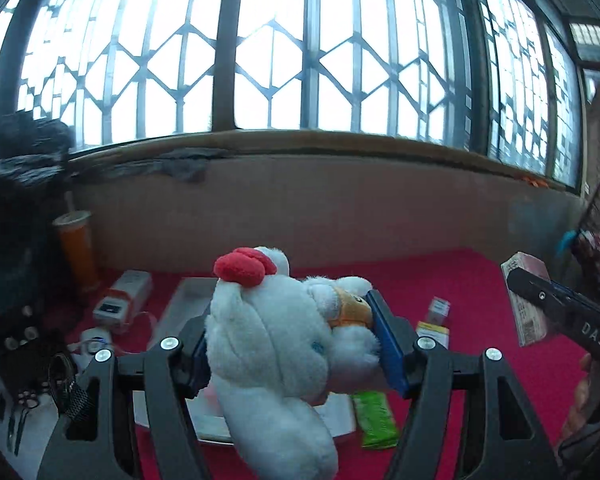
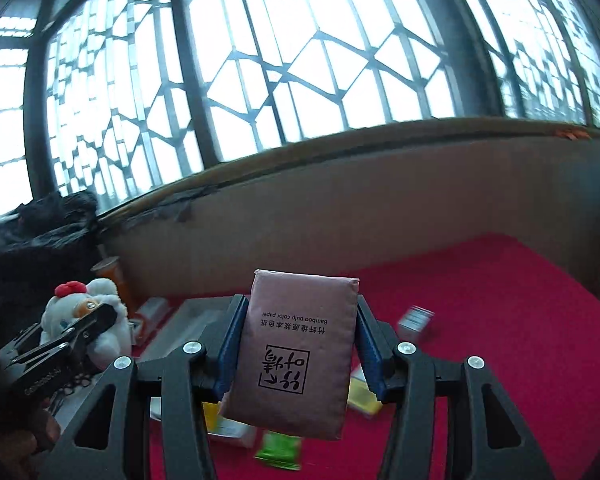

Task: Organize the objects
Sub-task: 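Lift and carry the chicken plush toward the tray while the right tool carries the pink packet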

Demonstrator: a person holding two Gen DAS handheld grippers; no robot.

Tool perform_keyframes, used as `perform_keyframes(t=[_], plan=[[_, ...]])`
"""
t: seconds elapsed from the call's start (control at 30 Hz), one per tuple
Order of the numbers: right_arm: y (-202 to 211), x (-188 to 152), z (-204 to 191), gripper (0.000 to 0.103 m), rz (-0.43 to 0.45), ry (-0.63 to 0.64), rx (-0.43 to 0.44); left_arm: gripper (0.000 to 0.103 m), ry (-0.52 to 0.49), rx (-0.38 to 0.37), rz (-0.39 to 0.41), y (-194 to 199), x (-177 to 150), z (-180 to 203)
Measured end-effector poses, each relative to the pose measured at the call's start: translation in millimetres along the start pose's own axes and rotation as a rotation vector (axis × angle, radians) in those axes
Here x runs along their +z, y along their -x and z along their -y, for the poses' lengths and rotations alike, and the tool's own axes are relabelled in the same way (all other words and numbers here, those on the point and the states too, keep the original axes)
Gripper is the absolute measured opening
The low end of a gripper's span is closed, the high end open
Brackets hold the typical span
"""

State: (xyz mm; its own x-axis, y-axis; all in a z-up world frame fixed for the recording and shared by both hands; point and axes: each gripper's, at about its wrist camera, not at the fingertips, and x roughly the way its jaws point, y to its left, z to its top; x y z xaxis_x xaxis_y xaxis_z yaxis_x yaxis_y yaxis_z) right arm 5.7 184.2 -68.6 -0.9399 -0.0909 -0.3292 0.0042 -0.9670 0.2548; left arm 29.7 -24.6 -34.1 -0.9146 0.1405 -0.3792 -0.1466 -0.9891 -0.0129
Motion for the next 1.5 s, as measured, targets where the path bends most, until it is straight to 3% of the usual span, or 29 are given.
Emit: perform_keyframes(t=[0.13,0.3,0.5,0.63,0.8,0.93,1.07,1.27,1.43,1.5], plan=[[19.4,21.1,57.2,0.055,0.069,-0.116,-0.083,0.066,-0.106,-0.086,-0.015,-15.1,18.6,55.5],[56.5,47.2,93.5,0.055,0.218,-0.177,-0.173,0.066,-0.199,-0.216,0.042,-19.1,51.7,119.3],[52.2,46.9,109.3,0.055,0.209,-0.252,-0.217,0.067,-0.273,-0.292,-0.006,-30.0,45.1,146.6],[40.0,67.9,85.0,0.055,0.206,-0.187,-0.177,0.067,-0.189,-0.259,0.048,-24.7,61.8,112.9],[7.1,40.3,33.9,0.055,0.088,-0.050,-0.127,0.067,-0.048,-0.187,0.008,-34.6,39.2,55.4],[-7.1,48.7,-7.3,0.055,0.047,0.018,-0.054,0.067,0.056,-0.117,0.022,-27.1,37.7,1.8],[-17.7,56.8,-57.4,0.055,0.075,0.103,0.014,0.067,0.111,-0.058,0.071,-9.8,33.7,-40.5],[-59.2,29.5,-129.3,0.055,-0.045,0.200,0.105,0.066,0.199,0.021,0.043,0.1,4.2,-104.4],[-68.8,38.8,-189.7,0.055,-0.002,0.254,0.205,0.067,0.246,0.124,0.075,22.3,-0.4,-163.5],[-81.4,28.5,-204.6,0.055,-0.032,0.262,0.226,0.067,0.261,0.158,0.059,23.0,-6.7,-182.1]])
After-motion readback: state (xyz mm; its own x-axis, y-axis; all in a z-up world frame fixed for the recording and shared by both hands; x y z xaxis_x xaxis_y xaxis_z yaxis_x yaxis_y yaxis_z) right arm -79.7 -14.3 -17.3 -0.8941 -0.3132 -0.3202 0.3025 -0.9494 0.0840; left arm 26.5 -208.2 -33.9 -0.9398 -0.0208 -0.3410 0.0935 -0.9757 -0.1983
